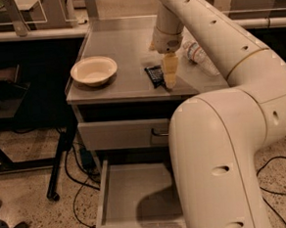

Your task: Place rxbar blueberry into middle drawer

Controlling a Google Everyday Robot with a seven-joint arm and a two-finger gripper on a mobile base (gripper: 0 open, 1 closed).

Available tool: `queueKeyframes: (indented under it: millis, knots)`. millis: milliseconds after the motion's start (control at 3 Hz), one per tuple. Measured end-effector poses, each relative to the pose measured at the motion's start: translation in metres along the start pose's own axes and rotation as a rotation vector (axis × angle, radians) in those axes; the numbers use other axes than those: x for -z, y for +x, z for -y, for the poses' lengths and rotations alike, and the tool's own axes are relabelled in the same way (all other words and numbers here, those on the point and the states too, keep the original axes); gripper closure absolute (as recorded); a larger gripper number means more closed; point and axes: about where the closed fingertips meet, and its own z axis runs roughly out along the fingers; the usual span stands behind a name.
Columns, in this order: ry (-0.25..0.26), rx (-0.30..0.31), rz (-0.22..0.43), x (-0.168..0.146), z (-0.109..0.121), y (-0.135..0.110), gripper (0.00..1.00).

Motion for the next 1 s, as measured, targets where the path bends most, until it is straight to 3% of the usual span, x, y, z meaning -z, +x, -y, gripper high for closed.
queueKeyframes:
  millis: [1000]
  knots:
    - [0.0, 0.0, 0.0, 0.0, 0.0, 0.0, 0.66]
